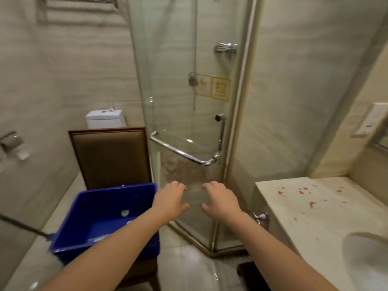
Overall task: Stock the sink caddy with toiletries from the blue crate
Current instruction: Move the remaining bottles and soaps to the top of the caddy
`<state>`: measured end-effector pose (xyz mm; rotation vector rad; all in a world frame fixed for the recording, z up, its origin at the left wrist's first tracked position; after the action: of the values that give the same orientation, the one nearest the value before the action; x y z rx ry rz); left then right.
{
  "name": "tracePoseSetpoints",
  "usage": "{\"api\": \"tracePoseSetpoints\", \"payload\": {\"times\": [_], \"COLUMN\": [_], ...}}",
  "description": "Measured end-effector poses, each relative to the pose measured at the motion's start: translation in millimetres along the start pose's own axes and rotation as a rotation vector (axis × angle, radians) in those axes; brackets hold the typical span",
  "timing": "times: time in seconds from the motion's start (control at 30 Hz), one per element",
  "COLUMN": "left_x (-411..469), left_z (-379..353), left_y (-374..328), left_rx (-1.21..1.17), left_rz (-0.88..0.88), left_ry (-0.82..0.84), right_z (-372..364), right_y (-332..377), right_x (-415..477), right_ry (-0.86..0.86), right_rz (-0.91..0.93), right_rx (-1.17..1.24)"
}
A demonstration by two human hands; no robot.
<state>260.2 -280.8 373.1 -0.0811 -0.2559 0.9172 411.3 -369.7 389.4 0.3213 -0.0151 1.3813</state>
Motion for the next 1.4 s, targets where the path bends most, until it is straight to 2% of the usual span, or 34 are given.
{"api": "tracePoseSetpoints", "payload": {"times": [0.43, 0.63, 0.87, 1.13, 1.4], "left_x": [-34.8, -24.1, -14.8, -1.9, 24.7], "left_z": [-11.5, -21.3, -39.3, -57.9, -94.4], "left_y": [109.5, 136.9, 149.3, 181.5, 253.7], "left_rx": [-0.024, -0.006, 0.005, -0.008, -0.066], "left_rz": [0.398, 0.583, 0.705, 0.782, 0.763], "left_ry": [-0.006, -0.018, -0.027, 0.018, 0.169], "right_z": [-66.6, -100.3, -134.4, -171.7, -225.8], "right_y": [84.7, 96.6, 98.8, 109.2, 135.0], "right_x": [73.9, 121.8, 163.1, 193.9, 235.9], "right_ry": [0.155, 0.227, 0.300, 0.399, 0.487], "right_rz": [0.291, 0.440, 0.547, 0.548, 0.442], "right_rx": [0.137, 0.168, 0.187, 0.248, 0.238]}}
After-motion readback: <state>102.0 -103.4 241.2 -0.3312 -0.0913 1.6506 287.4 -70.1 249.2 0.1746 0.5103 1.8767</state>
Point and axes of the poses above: each hand's wrist, its own x-axis towards the middle knuckle, its own z-axis out of the back of the hand, y = z × x, the point moved 1 cm from there along x, towards the middle knuckle, and after that the axes turned 9 degrees about -y, right-handed, at the moved point
